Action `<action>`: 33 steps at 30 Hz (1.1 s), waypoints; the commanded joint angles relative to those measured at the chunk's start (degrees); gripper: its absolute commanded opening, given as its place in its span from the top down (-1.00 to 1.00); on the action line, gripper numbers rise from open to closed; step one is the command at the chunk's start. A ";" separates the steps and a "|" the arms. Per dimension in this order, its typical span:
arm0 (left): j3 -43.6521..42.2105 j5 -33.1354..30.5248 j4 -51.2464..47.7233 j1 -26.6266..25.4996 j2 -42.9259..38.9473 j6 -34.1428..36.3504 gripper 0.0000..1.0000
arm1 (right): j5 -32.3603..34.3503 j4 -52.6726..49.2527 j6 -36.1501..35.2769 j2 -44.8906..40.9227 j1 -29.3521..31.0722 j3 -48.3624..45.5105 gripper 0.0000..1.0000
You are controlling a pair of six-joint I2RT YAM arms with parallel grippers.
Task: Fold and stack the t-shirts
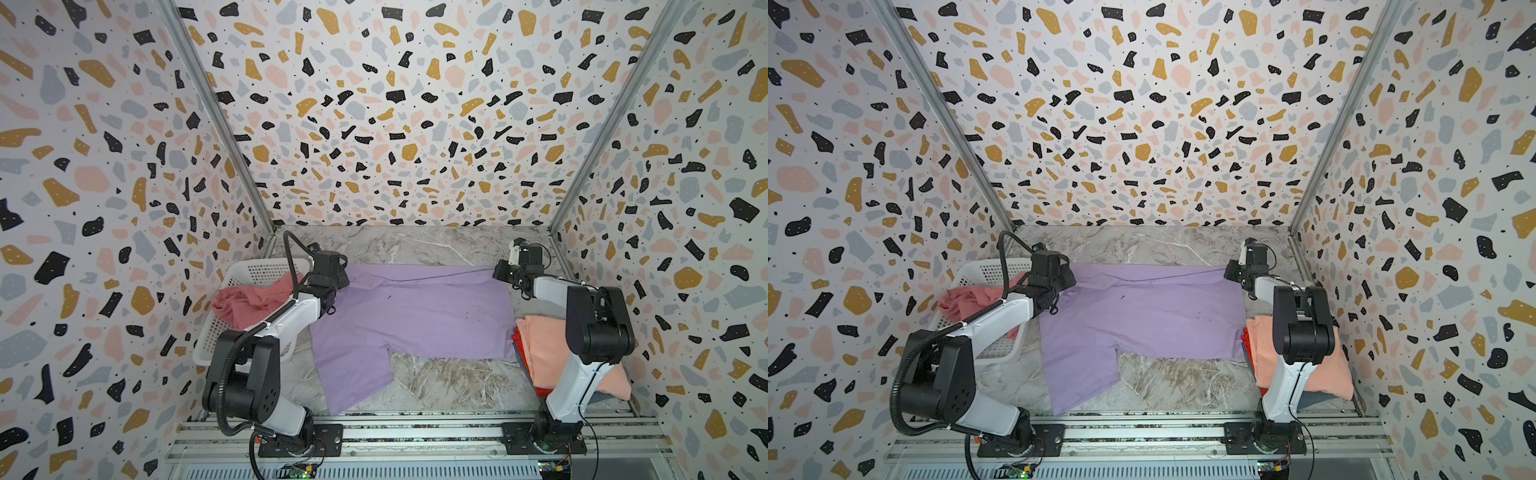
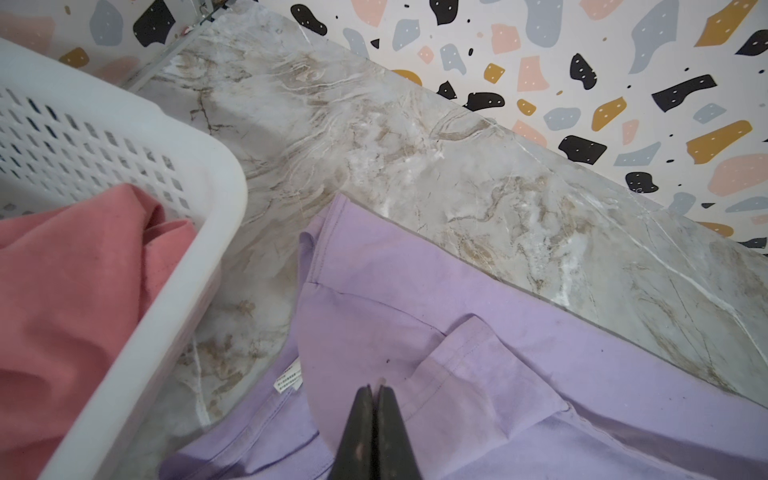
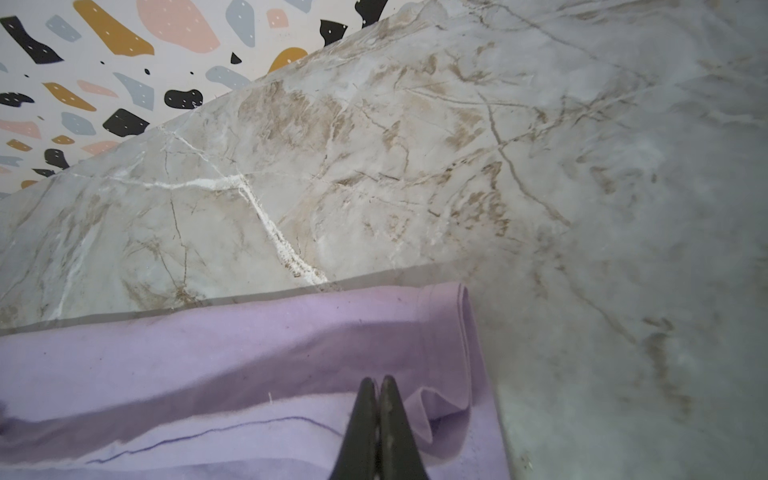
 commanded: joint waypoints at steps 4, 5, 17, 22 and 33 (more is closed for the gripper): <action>-0.14 -2.31 -2.58 0.03 -2.89 -0.65 1.00 | 0.21 -1.77 -1.10 -5.52 -0.17 -1.84 1.00; -0.70 -2.90 -3.88 -0.03 -4.05 -0.71 1.00 | 0.72 -2.66 -1.24 -7.34 -0.21 -2.94 1.00; -4.69 -2.30 -8.09 -0.81 -14.71 -4.90 -0.13 | 8.55 -12.89 4.94 -21.93 0.48 -5.08 -0.23; 7.52 5.68 -11.08 -1.01 0.97 0.48 -0.11 | -3.30 -9.76 3.96 -12.75 2.34 -0.57 -0.22; 30.11 10.77 -15.46 -5.62 27.69 0.51 0.01 | -6.52 -10.82 2.26 0.75 7.66 5.08 -0.17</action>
